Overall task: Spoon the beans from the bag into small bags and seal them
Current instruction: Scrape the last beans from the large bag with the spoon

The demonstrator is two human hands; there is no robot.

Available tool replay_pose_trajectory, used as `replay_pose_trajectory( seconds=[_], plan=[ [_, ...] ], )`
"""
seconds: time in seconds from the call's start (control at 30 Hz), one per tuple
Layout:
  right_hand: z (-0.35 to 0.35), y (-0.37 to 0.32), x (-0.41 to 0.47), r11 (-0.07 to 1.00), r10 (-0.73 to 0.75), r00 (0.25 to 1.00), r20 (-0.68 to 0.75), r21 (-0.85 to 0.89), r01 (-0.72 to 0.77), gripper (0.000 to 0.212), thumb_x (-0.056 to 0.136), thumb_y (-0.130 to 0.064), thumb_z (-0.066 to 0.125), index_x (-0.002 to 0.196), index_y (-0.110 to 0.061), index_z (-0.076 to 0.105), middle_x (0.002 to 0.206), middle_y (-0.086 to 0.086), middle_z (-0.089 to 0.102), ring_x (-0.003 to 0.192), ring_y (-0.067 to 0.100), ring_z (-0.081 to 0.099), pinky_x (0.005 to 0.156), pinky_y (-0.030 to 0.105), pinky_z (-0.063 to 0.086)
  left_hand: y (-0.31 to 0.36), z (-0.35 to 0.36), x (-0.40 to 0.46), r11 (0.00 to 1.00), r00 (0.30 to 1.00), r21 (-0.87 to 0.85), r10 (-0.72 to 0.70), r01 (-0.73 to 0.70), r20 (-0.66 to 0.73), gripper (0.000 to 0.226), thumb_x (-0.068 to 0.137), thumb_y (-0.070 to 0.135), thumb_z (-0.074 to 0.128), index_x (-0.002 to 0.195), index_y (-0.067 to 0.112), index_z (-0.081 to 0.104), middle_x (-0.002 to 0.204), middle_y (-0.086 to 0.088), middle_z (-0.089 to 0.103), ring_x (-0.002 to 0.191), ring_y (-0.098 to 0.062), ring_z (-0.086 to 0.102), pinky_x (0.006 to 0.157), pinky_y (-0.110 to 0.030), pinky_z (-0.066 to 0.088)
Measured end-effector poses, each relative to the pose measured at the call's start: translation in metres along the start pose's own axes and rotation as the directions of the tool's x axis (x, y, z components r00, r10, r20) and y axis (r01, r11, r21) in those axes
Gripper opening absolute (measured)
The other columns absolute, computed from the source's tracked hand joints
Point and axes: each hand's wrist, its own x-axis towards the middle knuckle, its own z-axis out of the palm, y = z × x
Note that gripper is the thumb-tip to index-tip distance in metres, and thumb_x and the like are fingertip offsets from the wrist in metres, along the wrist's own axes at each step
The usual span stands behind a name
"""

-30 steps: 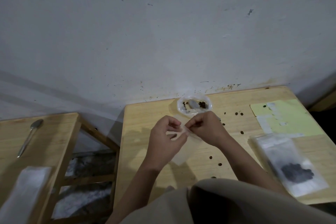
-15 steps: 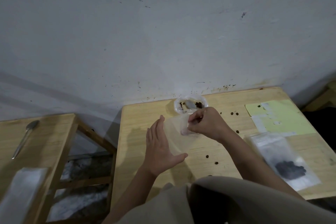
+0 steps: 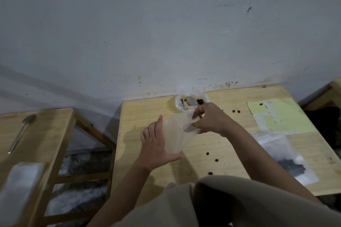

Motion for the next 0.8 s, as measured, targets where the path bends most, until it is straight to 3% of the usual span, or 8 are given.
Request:
replay_pose_trajectory(
  seconds=[0.1, 0.23, 0.4, 0.6, 0.7, 0.8],
  plan=[
    [0.0, -0.001, 0.001, 0.999, -0.015, 1.0, 0.008, -0.034, 0.016, 0.032, 0.062, -0.013, 0.087, 0.084, -0.011, 0.063, 0.092, -0.002, 0.057, 0.067, 0.011, 0.06, 0.053, 0.019, 0.05, -0.002, 0.002, -0.002, 1.0, 1.0, 0.013, -0.026, 0.026, 0.005, 0.138, 0.045, 0.092, 0.047, 0.145, 0.001, 0.017, 0.121, -0.01, 0.036, 0.099, -0.021, 0.036, 0.083, -0.045, 0.043],
    [0.0, 0.001, 0.005, 0.996, -0.012, 1.0, 0.027, -0.093, 0.015, 0.043, 0.056, -0.02, 0.09, 0.089, -0.006, 0.066, 0.094, -0.002, 0.056, 0.062, 0.009, 0.059, 0.054, 0.019, 0.047, -0.01, 0.004, -0.003, 1.0, 1.0, 0.01, -0.02, 0.019, 0.015, 0.134, 0.047, 0.09, 0.048, 0.146, 0.005, 0.015, 0.121, -0.007, 0.032, 0.101, -0.021, 0.035, 0.084, -0.044, 0.041],
    [0.002, 0.001, 0.005, 0.994, 0.006, 1.0, 0.029, -0.106, -0.003, 0.05, 0.057, -0.026, 0.089, 0.096, -0.009, 0.064, 0.096, -0.007, 0.057, 0.074, 0.011, 0.062, 0.06, 0.022, 0.052, -0.01, 0.005, -0.003, 0.998, 0.997, -0.051, -0.023, 0.026, 0.073, 0.138, 0.043, 0.09, 0.056, 0.147, 0.019, 0.0, 0.133, -0.004, 0.026, 0.115, -0.018, 0.028, 0.093, -0.036, 0.022],
    [0.012, 0.011, 0.005, 0.991, 0.026, 0.999, 0.047, -0.131, -0.019, 0.055, 0.063, -0.03, 0.086, 0.106, -0.008, 0.062, 0.098, -0.01, 0.055, 0.081, 0.007, 0.06, 0.061, 0.022, 0.053, 0.022, 0.005, 0.004, 0.976, 0.998, -0.218, -0.014, 0.0, -0.063, 0.123, 0.049, 0.081, 0.063, 0.146, 0.02, 0.018, 0.14, 0.003, 0.029, 0.128, -0.011, 0.026, 0.111, -0.043, 0.012],
    [0.014, 0.022, 0.007, 0.997, 0.014, 1.0, -0.008, -0.076, -0.015, 0.043, 0.066, -0.029, 0.084, 0.099, -0.01, 0.064, 0.101, -0.004, 0.06, 0.084, 0.009, 0.061, 0.06, 0.021, 0.052, 0.037, 0.011, 0.013, 0.968, 0.992, -0.246, 0.022, -0.052, -0.124, 0.104, 0.058, 0.066, 0.066, 0.143, 0.019, 0.027, 0.132, 0.003, 0.041, 0.123, -0.012, 0.035, 0.105, -0.032, 0.018],
    [0.009, 0.036, 0.011, 0.987, 0.026, 0.99, -0.141, 0.162, -0.003, 0.02, 0.075, -0.021, 0.078, 0.082, -0.01, 0.062, 0.089, 0.003, 0.064, 0.08, 0.014, 0.063, 0.063, 0.027, 0.055, 0.038, 0.018, 0.023, 0.956, 0.995, -0.293, -0.019, -0.011, -0.1, 0.101, 0.057, 0.061, 0.066, 0.142, 0.019, 0.032, 0.125, 0.004, 0.043, 0.114, -0.012, 0.038, 0.098, -0.03, 0.027]
  ],
)
